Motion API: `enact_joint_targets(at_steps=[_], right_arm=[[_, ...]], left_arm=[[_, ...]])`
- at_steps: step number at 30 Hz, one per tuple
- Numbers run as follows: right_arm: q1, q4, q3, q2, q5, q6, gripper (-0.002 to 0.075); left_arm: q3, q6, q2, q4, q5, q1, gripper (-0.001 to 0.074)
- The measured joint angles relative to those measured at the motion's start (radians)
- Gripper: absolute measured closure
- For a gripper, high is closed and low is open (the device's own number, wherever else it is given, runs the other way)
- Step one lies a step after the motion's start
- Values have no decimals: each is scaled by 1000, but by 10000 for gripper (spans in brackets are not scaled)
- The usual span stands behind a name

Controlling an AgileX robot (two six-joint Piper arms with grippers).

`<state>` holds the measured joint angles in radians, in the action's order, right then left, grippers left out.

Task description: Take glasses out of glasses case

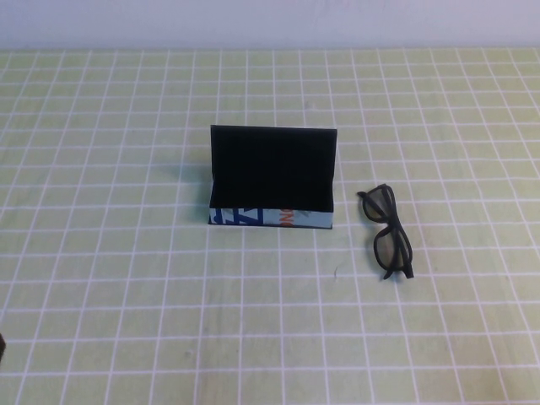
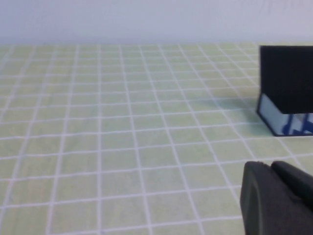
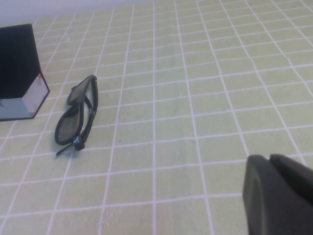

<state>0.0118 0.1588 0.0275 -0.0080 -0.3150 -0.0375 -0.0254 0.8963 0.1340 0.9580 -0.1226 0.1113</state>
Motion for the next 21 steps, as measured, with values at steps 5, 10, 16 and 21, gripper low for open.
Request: enact_joint_targets(at_steps=[5,10,16,21], right_arm=[[0,0,0,0,0,0,742],[0,0,0,0,0,0,742],[0,0,0,-1,2,0,742],[0,0,0,-1,2,0,742]], left_arm=[[0,-564,-12,-655,55,0,739],[0,-779,-125,-882,-81,0,739],[0,-821,-142,-913,-222,0,739],[2,-835,-144,-913,-232,0,739]])
